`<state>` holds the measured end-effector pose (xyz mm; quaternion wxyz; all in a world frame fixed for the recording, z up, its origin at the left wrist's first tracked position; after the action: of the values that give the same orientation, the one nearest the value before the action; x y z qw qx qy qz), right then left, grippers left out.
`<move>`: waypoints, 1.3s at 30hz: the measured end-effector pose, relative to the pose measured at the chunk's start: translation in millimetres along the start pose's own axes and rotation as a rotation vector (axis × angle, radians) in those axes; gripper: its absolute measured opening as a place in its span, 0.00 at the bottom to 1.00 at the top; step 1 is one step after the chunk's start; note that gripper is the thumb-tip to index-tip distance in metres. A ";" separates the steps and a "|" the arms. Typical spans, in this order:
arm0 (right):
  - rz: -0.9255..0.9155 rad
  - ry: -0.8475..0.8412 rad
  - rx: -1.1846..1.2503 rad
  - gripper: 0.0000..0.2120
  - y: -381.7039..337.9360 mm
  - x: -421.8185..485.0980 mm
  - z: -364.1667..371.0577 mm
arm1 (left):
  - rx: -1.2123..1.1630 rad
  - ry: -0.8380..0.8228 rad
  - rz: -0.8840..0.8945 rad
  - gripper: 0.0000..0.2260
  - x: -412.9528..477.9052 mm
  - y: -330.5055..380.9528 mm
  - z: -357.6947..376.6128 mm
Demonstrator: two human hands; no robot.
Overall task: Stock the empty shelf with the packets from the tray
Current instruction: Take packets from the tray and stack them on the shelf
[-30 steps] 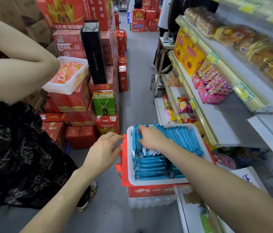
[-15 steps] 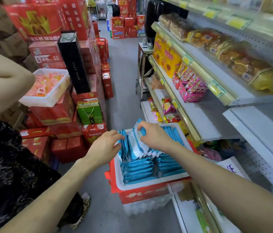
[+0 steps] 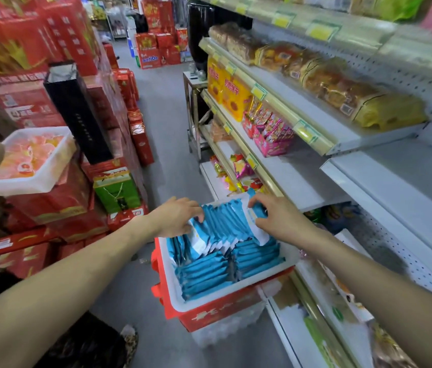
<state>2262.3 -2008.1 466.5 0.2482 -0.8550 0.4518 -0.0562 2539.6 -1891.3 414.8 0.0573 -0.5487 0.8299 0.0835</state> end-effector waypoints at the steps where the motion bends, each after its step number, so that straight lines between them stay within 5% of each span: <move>1: 0.006 0.001 0.001 0.17 3.4 -0.9 -0.7 | 0.011 -0.010 0.025 0.14 -0.5 -1.0 0.1; 6: 0.045 -0.009 -0.006 0.17 12.3 -3.5 -1.8 | 0.085 -0.058 0.176 0.07 -5.0 -5.9 1.9; 15: 0.066 -0.010 -0.009 0.17 16.2 -8.3 -1.8 | 0.275 -0.168 0.306 0.12 -10.9 -8.7 -14.0; 24: 0.134 -0.013 0.049 0.18 37.8 -20.2 -14.6 | 0.187 -0.163 0.368 0.05 0.2 -2.6 -12.8; 32: 0.169 -0.007 0.049 0.19 65.0 -28.8 -36.8 | 0.366 -0.175 0.556 0.14 13.6 20.5 -46.1; 39: 0.099 0.000 0.037 0.21 76.4 -36.2 -57.0 | 0.199 -0.071 0.443 0.12 36.8 32.3 -93.3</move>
<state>2165.9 -2036.2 484.5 0.2663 -0.8269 0.4925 -0.0524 2495.2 -1930.9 501.8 0.1204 -0.3417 0.9315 0.0313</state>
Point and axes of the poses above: each hand's wrist, its own x-axis towards the middle knuckle, its own z-axis out of the palm, y = z × x, the point moved 1 cm from there along x, towards the middle knuckle, and after that the axes turned 15 degrees about z, right-handed, at the moved point
